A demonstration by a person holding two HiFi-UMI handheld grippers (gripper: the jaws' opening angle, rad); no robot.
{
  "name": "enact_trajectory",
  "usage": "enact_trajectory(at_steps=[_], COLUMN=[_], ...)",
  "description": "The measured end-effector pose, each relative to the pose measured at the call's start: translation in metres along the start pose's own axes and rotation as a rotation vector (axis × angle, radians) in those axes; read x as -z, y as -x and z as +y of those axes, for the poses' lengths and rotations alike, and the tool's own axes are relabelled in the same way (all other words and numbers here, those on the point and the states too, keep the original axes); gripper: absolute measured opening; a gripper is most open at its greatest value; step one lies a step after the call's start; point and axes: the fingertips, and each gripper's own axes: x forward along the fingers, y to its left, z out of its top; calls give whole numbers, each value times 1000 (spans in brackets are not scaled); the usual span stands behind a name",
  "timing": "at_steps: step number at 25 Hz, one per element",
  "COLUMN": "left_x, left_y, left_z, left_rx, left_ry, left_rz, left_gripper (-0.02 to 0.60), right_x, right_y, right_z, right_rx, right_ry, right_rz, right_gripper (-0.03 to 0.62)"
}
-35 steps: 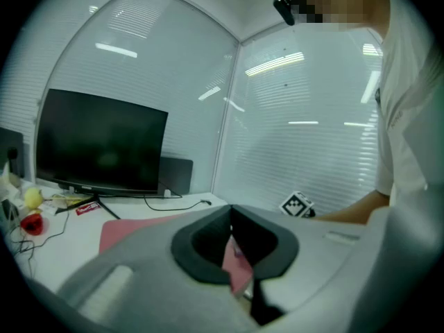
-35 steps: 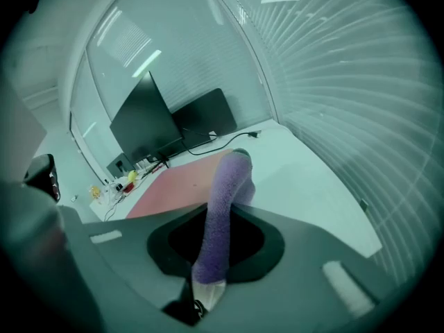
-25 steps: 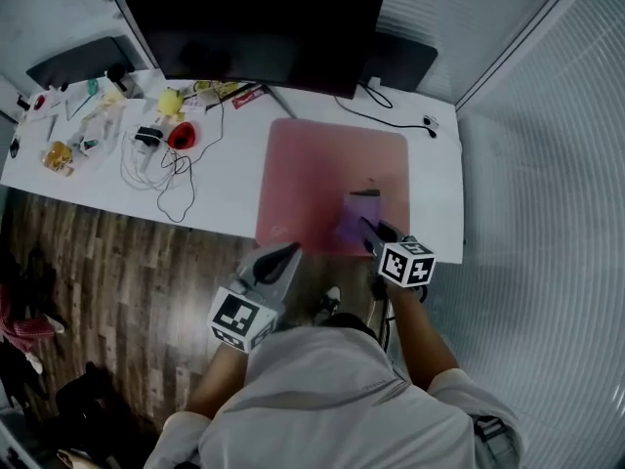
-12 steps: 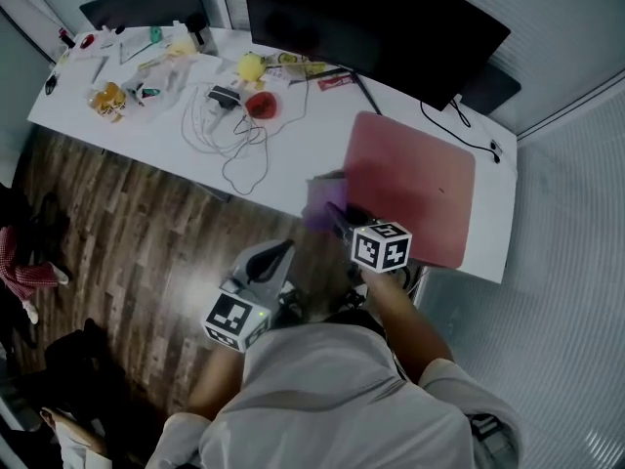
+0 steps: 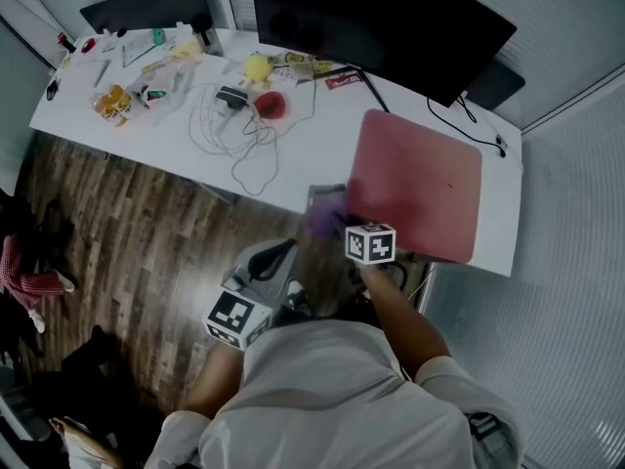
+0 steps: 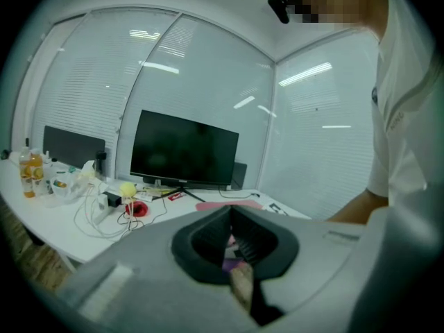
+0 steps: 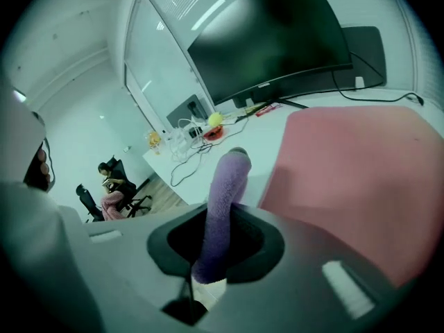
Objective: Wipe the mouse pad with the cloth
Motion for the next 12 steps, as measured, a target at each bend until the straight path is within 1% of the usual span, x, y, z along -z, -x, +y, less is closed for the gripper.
enact_trajectory(at_steps=[4, 12], left_x=[-4, -11], left_y=[-23, -91], left_z=[-24, -111], left_rx=[35, 128], left_ry=[-13, -38], left_rz=[7, 21], left_gripper=[2, 3], right_x=[16, 33], right_y=[32, 106], right_z=[-41, -127], right_rx=[47, 102], right_ry=[-57, -112], right_rz=[-2, -15], right_gripper=[52, 54])
